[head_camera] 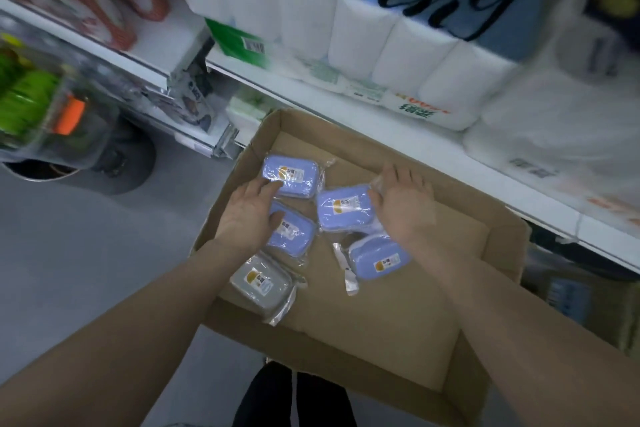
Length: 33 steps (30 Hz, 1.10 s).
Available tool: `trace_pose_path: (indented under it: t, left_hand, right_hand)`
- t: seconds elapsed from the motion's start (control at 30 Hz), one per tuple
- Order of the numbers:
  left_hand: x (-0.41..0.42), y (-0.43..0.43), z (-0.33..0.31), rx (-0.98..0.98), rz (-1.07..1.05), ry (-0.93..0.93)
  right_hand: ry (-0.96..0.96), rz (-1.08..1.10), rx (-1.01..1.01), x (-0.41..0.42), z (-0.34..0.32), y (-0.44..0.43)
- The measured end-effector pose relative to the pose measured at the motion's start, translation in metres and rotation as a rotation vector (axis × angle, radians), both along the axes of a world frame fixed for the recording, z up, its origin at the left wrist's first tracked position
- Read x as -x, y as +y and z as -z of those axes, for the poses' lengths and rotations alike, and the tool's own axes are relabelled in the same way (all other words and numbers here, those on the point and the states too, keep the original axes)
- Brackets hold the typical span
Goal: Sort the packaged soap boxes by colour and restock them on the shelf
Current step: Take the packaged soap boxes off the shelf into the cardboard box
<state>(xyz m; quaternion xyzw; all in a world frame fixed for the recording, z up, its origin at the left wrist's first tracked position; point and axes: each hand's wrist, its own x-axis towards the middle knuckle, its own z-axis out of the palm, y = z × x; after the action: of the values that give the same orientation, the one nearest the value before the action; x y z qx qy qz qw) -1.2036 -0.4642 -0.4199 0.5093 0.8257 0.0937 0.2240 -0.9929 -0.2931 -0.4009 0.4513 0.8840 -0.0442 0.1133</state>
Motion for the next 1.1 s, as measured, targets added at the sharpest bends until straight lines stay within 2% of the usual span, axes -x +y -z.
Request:
trace_pose_path:
  t: [0.2, 0.43, 0.67, 0.87, 1.0, 1.1]
  left_hand:
    - [0.002, 0.022, -0.088, -0.073, 0.101, 0.101]
    - [0.006, 0.041, -0.213, -0.252, 0.151, 0.24]
    - [0.025, 0.06, -0.33, -0.54, 0.219, 0.473]
    - [0.062, 0.089, -0.391, -0.749, 0.262, 0.518]
    - [0.091, 0.12, -0.413, -0.762, 0.304, 0.528]
    - [0.112, 0.144, -0.424, -0.704, 0.348, 0.535]
  right_hand:
    - [0.128, -0.188, -0.149, -0.009, -0.088, -0.009]
    - [0.244, -0.303, -0.268, -0.013, -0.198, -0.01]
    - [0.399, -0.413, -0.512, 0.007, -0.312, 0.01]
    - [0.526, -0.322, -0.67, 0.051, -0.381, 0.039]
    - [0.447, -0.132, -0.56, 0.083, -0.408, 0.067]
    - [0.409, 0.003, -0.493, 0.107, -0.416, 0.091]
